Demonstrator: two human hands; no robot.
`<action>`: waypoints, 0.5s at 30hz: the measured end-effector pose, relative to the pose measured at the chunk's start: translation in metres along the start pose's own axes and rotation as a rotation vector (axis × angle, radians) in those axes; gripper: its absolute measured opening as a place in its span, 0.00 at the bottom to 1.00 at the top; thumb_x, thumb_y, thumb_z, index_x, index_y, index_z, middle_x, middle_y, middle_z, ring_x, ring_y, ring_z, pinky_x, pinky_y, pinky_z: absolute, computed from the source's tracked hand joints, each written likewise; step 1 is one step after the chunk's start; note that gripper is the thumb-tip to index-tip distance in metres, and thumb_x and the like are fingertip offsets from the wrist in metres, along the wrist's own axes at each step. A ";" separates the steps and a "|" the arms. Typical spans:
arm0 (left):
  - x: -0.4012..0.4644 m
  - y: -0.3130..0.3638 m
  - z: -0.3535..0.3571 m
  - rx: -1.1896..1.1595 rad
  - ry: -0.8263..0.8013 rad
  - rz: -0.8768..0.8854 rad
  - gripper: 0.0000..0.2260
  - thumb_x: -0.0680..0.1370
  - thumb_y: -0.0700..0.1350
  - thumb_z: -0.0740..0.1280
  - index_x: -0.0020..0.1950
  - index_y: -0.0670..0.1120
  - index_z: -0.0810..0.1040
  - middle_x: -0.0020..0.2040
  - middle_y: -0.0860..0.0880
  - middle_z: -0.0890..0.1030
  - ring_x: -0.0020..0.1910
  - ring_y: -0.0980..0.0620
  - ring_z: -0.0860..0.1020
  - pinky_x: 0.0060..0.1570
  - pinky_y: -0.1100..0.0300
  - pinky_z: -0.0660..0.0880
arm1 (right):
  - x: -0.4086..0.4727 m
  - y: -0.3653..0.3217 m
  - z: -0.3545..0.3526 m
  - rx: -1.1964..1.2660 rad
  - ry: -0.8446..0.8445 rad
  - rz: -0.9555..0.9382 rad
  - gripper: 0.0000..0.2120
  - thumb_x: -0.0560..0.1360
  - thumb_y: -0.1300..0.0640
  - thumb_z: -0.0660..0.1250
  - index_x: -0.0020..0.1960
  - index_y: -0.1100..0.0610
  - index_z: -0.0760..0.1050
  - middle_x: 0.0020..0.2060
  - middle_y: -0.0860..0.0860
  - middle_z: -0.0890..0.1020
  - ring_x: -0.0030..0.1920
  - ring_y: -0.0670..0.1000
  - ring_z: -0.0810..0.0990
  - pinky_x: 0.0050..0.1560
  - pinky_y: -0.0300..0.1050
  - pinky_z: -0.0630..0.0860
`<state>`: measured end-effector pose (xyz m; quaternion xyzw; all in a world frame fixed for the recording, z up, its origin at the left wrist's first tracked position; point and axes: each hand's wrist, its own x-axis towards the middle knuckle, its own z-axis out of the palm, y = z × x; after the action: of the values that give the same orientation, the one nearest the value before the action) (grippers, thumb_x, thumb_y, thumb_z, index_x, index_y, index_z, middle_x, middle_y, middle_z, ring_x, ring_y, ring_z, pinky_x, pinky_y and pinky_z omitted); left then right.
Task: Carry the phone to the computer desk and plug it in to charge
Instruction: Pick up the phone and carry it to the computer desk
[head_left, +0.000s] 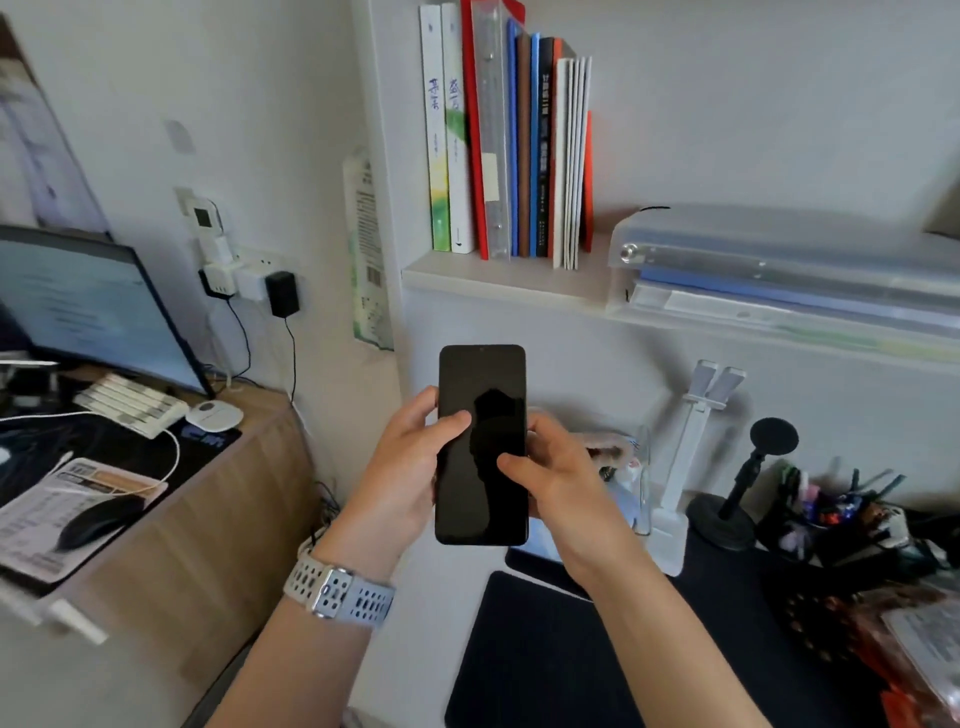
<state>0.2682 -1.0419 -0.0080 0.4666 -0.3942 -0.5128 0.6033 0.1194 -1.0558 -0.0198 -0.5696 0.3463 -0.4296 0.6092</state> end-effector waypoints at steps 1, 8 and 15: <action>-0.004 0.002 -0.008 -0.002 0.026 0.013 0.09 0.78 0.38 0.63 0.56 0.43 0.79 0.54 0.38 0.82 0.54 0.37 0.80 0.58 0.38 0.73 | 0.002 0.000 0.007 -0.006 -0.034 -0.001 0.13 0.77 0.67 0.61 0.56 0.54 0.77 0.52 0.60 0.82 0.52 0.56 0.83 0.50 0.50 0.82; -0.056 0.024 -0.081 -0.008 0.254 0.120 0.11 0.79 0.38 0.62 0.58 0.46 0.79 0.52 0.41 0.84 0.50 0.42 0.83 0.46 0.47 0.82 | 0.016 0.008 0.087 -0.030 -0.298 0.042 0.12 0.77 0.66 0.62 0.56 0.55 0.76 0.53 0.59 0.82 0.53 0.55 0.82 0.45 0.45 0.82; -0.139 0.052 -0.169 0.017 0.534 0.228 0.14 0.79 0.36 0.61 0.48 0.52 0.83 0.46 0.47 0.86 0.44 0.49 0.84 0.40 0.57 0.82 | -0.002 0.017 0.209 -0.032 -0.581 0.035 0.14 0.77 0.64 0.62 0.55 0.48 0.77 0.50 0.51 0.85 0.52 0.51 0.84 0.54 0.55 0.80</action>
<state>0.4200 -0.8760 0.0002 0.5426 -0.2755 -0.2975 0.7356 0.3106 -0.9713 -0.0132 -0.6722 0.1736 -0.2324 0.6812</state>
